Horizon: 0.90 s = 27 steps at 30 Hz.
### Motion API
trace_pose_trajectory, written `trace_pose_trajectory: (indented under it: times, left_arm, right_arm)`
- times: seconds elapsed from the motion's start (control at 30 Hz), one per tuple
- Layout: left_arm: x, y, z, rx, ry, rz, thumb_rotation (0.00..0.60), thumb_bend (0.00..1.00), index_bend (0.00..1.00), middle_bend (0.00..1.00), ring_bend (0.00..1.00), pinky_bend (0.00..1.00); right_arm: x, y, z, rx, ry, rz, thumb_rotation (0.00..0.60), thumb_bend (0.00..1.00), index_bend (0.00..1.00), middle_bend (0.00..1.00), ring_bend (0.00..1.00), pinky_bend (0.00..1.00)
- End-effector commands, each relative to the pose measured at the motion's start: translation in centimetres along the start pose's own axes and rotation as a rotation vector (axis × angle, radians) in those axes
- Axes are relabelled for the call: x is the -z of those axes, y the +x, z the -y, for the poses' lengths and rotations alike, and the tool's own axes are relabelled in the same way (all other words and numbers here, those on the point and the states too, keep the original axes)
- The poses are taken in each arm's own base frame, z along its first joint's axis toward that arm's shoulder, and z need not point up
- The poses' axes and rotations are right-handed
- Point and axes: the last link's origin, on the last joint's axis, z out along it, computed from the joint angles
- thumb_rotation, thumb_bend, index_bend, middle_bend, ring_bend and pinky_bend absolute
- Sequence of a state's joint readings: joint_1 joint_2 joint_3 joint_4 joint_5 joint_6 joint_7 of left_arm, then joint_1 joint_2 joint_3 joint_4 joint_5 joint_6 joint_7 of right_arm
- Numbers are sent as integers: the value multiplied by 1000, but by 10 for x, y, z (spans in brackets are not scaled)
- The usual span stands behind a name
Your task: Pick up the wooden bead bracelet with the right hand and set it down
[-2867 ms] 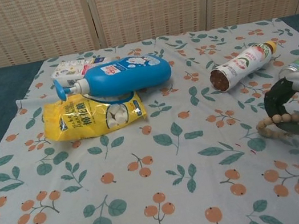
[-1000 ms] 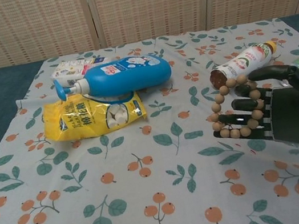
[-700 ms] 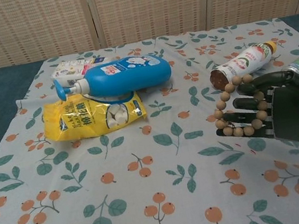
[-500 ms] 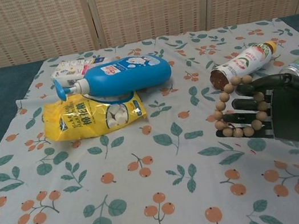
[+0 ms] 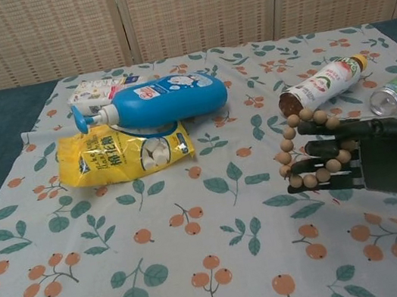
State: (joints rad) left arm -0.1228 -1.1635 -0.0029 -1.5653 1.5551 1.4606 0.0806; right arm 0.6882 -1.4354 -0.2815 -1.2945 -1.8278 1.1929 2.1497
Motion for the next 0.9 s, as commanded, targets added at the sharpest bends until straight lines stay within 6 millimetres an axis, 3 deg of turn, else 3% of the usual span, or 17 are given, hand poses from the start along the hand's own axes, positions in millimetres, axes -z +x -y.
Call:
trace_pose_trajectory:
  times: [0.03,0.13,0.17,0.27,0.5,0.9]
  left_arm:
    - [0,0,0,0,0,1,600,413,0,0,0,145]
    - [0,0,0,0,0,1,600,413,0,0,0,144]
    - [0,0,0,0,0,1,600,413,0,0,0,144]
    - [0,0,0,0,-1,0,600,413,0,0,0,145]
    - [1,0,0,0,0,0,600,413,0,0,0,144]
    - [1,1,0,0,3,0,600,413,0,0,0,145]
  right_arm:
    - [0,-1,-3,52,-1,6,517,995,390,563,228,267]
    - [1,0,-5,86,-5,2,434,766,379,555,223,253]
    - [1,0,-5,100,-5,-3,410,621,377,554,223,249]
    - [1,0,-6,120,-6,-9,380,406,376,554,222,246]
    - [1,-4,-7,165,-6,11,353,280,380,553,222,239]
    - [-4,-10,-11,95,8,64,346,269,455,552,222,228]
